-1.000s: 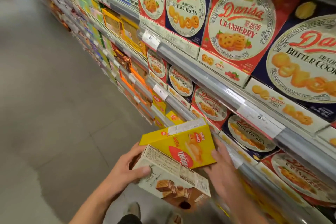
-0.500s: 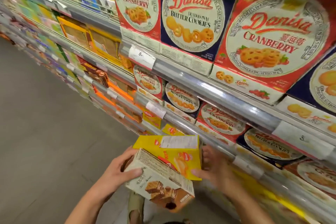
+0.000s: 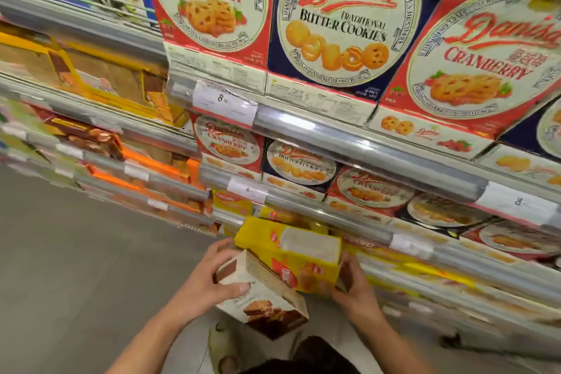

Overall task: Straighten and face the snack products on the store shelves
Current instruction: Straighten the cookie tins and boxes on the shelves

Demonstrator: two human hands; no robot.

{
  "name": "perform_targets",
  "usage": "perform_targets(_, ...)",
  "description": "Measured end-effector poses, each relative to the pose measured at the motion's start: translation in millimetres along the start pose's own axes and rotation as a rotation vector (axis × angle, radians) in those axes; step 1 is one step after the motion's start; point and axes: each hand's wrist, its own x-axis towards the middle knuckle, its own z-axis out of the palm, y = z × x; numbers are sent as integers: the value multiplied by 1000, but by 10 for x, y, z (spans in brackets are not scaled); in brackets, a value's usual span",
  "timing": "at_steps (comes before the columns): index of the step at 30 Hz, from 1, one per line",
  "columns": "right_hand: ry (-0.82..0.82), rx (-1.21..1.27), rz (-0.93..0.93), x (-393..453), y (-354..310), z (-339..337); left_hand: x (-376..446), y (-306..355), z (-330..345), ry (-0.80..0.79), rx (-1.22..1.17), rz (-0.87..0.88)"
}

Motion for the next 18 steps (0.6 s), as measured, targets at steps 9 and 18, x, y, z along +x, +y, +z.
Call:
perform_targets(9, 92, -269, -32, 95, -2, 27, 121, 7, -79, -15, -64, -72)
perform_targets(18, 36, -98, 139, 303, 82, 102, 320, -17, 31, 28, -78, -79)
